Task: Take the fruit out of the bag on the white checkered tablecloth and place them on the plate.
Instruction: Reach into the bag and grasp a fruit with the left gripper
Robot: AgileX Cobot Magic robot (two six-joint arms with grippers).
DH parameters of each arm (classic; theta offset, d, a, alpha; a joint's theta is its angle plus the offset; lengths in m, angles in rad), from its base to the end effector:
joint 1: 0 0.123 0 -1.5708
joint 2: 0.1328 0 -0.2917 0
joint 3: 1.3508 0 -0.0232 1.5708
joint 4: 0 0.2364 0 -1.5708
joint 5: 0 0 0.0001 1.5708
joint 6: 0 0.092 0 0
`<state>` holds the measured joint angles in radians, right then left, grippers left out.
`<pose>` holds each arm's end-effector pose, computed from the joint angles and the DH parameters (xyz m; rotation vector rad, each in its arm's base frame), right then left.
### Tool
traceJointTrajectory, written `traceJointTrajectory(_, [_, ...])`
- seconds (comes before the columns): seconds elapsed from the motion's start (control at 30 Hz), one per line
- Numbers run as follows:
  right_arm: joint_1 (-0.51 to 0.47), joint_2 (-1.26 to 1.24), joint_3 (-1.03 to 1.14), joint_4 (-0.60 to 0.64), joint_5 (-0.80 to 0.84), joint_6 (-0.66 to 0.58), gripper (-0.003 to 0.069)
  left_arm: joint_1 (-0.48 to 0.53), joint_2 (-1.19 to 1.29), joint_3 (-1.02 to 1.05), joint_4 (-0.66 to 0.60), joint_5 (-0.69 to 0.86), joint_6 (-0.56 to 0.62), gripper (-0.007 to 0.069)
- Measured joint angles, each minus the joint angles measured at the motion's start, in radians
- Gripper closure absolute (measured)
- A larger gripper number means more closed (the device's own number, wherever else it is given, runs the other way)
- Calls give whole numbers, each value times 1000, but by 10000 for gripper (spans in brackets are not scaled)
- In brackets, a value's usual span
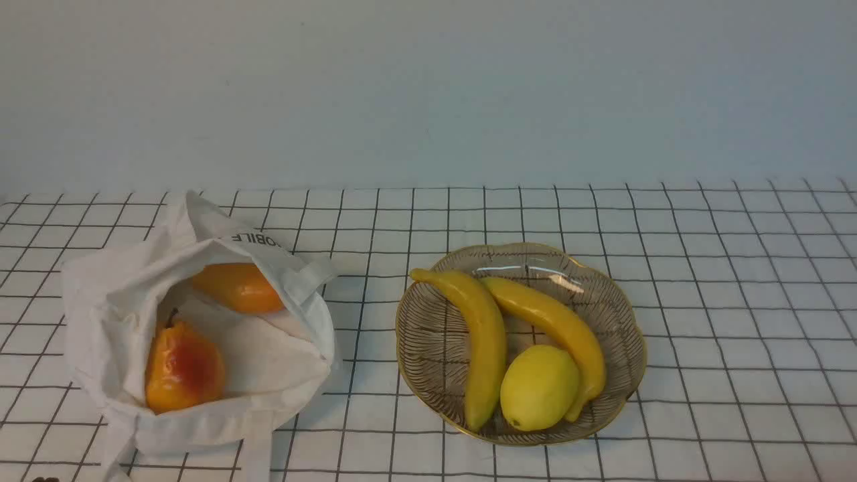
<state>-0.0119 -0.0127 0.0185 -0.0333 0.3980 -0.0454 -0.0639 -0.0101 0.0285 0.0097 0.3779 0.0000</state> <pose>0.0315 -0.0016 0.1716 -0.0518 1.8871 -0.0724 0.0323 -0.0017 0.1700 0.0661 1.8789 -0.0343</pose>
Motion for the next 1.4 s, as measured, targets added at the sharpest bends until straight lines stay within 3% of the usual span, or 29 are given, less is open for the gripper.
traceJointTrajectory(0.83, [0,0,0,-1,0,0,673,0,0,0,5,-4,10,632])
traceJointTrajectory(0.9, [0,0,0,-1,0,0,673,0,0,0,-34,-30,-20,632])
traceJointTrajectory(1.13, [0,0,0,-1,0,0,673,0,0,0,-422,-170,-217,632])
traceJointTrajectory(1.4, [0,0,0,-1,0,0,673,0,0,0,-496,-353,-240,632])
